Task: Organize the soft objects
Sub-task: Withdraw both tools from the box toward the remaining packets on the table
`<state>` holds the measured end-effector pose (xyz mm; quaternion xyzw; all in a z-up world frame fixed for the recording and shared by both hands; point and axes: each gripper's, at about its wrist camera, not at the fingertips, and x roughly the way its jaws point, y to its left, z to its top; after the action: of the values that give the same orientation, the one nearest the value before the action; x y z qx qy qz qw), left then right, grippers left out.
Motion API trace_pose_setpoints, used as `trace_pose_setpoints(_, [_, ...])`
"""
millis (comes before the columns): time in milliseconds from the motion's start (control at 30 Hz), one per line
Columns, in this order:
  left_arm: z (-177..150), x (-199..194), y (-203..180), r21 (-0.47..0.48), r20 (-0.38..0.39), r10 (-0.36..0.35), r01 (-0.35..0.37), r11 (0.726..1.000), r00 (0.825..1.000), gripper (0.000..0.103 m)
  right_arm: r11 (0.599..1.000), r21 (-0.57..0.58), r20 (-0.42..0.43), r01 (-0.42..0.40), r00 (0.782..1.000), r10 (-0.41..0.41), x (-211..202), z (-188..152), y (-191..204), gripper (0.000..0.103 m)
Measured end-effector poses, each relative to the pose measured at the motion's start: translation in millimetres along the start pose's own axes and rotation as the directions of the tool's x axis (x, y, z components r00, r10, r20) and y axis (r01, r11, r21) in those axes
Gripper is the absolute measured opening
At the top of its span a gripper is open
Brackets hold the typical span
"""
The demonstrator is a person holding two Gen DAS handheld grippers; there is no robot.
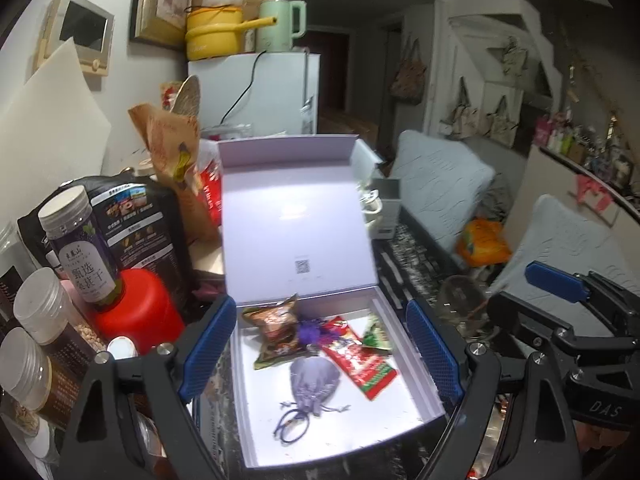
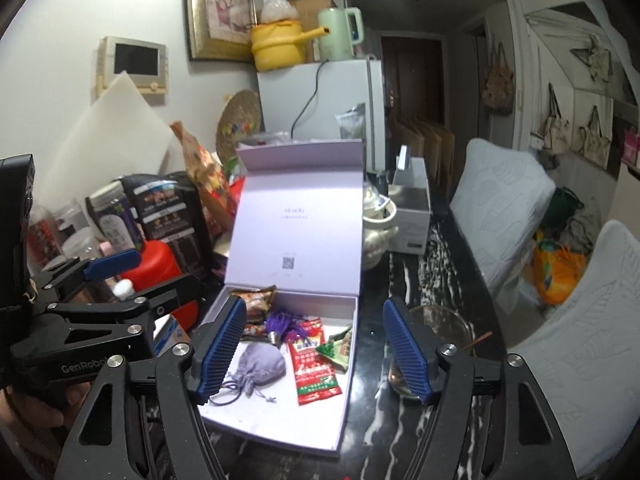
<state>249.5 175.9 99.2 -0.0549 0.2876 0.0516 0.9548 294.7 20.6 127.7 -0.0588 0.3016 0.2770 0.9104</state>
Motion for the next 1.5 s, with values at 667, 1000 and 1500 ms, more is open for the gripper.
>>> trace_pose_setpoints(667, [-21.3,-86.3,-39.2,0.117,0.091,-0.157,0.146,0.982,0.983,0.088,1.000,0.004,0.110,0.018,0.994,-0.018,-117.8,-28.3,5.8,0.078])
trace_pose_setpoints(1000, [-50.6,-94.8,-66.1,0.165,0.028,-0.234,0.227,0.960,0.972,0.088,0.997,0.033,0.086,0.064,0.994,-0.067,-148.4,-71.3,2.7,0.078])
trace_pose_setpoints(1500, [-114.0,-66.4,-109.5,0.199,-0.161,-0.303,0.332,0.922,0.939,0.088,0.977,0.164,-0.002,0.139,0.990,-0.141,-157.7,-141.6,-25.7,0.078])
